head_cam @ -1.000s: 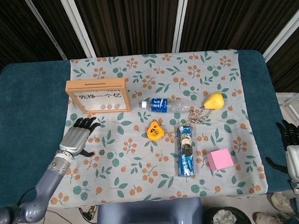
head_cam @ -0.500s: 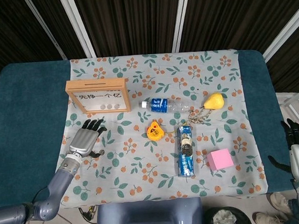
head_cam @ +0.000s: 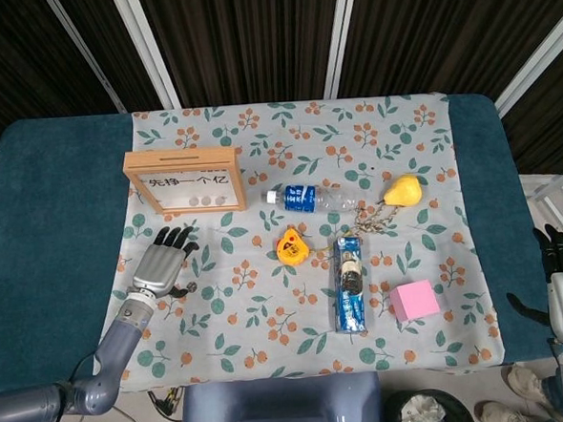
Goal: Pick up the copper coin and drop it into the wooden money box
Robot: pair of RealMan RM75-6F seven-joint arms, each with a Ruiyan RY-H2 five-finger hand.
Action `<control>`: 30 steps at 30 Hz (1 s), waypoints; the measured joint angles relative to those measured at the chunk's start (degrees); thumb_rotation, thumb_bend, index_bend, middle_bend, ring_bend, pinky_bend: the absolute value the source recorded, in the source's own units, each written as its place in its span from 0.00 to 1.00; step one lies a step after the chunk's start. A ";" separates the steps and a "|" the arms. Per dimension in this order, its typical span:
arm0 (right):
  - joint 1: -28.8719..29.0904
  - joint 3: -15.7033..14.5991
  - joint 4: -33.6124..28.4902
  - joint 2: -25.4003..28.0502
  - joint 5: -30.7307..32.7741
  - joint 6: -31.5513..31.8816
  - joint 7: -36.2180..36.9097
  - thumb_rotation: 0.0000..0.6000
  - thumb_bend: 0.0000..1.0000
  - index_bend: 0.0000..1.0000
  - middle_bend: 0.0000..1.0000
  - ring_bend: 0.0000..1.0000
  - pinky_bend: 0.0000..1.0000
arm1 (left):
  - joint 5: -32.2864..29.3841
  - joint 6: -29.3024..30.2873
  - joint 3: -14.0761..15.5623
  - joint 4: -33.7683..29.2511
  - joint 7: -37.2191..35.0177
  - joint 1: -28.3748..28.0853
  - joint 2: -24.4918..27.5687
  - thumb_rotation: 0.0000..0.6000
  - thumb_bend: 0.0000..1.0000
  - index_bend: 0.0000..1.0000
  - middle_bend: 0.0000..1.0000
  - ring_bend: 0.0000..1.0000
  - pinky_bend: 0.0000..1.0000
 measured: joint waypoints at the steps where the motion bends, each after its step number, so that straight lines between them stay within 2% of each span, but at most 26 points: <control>1: 0.00 -0.02 0.01 -0.02 -0.02 -0.01 -0.03 1.00 0.24 0.00 0.00 0.00 0.00 | 0.09 -0.02 0.05 0.29 -0.07 -0.05 -0.18 1.00 0.09 0.26 0.00 0.00 0.00; 15: -0.06 0.15 0.23 -0.16 0.23 0.01 0.02 1.00 0.24 0.00 0.00 0.00 0.00 | 0.78 -0.04 0.65 3.88 0.89 -0.91 -3.00 1.00 0.09 0.27 0.00 0.00 0.00; 30: -0.15 0.56 0.12 -0.14 1.32 -0.24 0.00 1.00 0.24 0.00 0.00 0.00 0.00 | 0.95 -0.19 1.04 4.60 1.64 -1.34 -3.92 1.00 0.09 0.30 0.00 0.00 0.00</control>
